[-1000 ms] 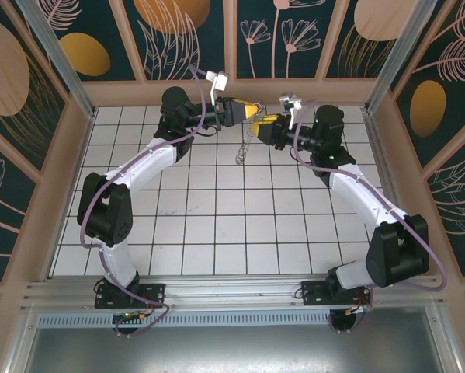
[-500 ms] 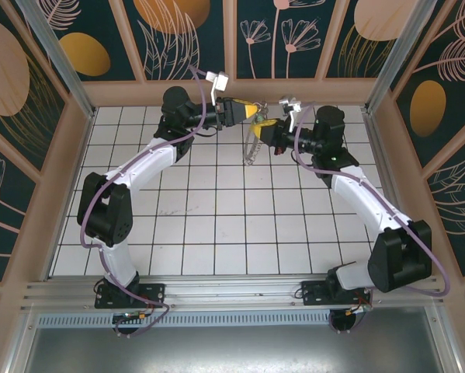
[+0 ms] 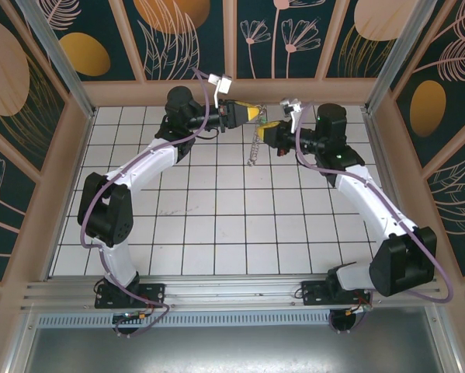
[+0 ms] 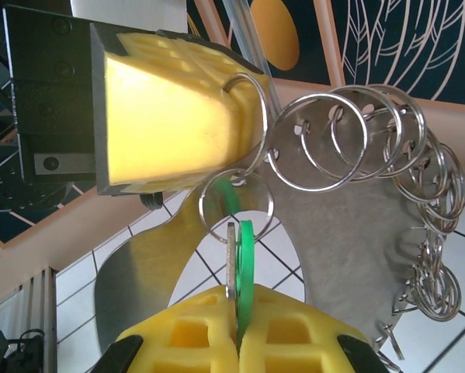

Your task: Put the keys on the keyring

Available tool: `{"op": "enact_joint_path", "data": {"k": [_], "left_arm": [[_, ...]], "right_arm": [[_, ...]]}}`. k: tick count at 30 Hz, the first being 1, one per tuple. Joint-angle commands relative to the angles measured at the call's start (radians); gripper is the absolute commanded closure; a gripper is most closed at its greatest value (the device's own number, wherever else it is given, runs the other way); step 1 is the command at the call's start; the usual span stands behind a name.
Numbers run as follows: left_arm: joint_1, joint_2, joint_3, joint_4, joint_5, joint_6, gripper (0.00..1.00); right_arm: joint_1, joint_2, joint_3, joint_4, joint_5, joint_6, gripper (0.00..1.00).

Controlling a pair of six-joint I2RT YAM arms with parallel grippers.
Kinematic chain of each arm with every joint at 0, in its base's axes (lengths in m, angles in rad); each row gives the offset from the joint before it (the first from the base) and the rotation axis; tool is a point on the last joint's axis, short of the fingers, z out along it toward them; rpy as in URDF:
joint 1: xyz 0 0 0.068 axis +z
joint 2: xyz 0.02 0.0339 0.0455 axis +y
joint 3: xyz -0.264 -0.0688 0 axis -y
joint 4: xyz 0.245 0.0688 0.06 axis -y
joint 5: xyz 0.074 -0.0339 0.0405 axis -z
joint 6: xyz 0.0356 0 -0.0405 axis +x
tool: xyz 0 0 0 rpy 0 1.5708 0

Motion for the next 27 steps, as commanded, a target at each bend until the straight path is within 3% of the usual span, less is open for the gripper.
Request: {"op": "enact_joint_path", "data": {"k": [1, 27], "left_arm": [[0.0, -0.041, 0.032, -0.012, -0.02, 0.055, 1.0], [0.0, -0.058, 0.007, -0.026, -0.02, 0.081, 1.0]], "right_arm": [[-0.014, -0.038, 0.052, -0.056, 0.015, -0.046, 1.0], [-0.06, 0.06, 0.285, -0.212, 0.006, -0.11, 1.0]]}}
